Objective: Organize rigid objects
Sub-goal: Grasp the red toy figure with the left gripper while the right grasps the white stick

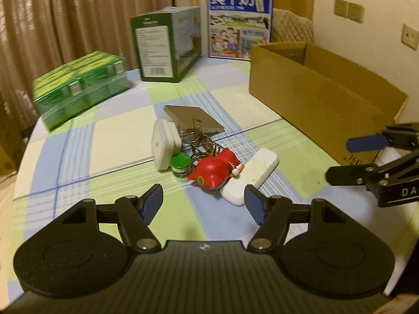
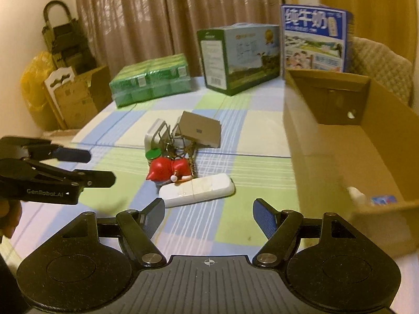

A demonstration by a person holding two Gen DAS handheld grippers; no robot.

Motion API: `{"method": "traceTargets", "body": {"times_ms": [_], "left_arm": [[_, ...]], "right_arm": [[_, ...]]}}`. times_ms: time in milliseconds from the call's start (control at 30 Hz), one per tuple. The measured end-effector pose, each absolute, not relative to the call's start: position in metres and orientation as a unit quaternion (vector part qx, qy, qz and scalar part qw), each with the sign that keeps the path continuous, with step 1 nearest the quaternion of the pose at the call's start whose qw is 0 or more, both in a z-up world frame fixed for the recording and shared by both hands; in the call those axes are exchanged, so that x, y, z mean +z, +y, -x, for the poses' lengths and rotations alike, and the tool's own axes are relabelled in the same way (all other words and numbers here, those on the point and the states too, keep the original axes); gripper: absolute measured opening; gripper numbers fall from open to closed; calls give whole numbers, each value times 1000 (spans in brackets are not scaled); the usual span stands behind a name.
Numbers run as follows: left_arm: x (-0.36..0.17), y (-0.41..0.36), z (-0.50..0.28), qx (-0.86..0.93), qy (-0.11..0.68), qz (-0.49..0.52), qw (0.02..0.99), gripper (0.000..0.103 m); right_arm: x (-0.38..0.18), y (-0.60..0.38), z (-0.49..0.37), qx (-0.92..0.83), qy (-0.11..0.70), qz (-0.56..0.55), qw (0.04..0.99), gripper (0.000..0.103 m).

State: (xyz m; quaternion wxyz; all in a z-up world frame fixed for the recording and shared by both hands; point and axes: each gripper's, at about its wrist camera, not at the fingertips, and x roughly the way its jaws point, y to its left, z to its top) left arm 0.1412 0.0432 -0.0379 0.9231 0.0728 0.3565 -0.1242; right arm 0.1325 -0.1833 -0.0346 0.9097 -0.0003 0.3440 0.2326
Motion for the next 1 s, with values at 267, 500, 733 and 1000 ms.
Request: {"method": "traceTargets", "body": {"times_ms": [267,500,733,1000], "left_arm": [[-74,27,-181,-166,368,-144,904,57],[-89,18,-207,-193,362,-171,896,51],[-95,14,-218,-208,370,-171,889,40],[-86,40,-195,-166,419,-135,883,40]], "right_arm": [[-72,-171,-171,246,365,19,898,71],[-91,-169,-190,248,380,32,890,71],[-96,-160,-195,255,371,65,891,72],[-90,-138,-196,295,342,142,880,72]]}}
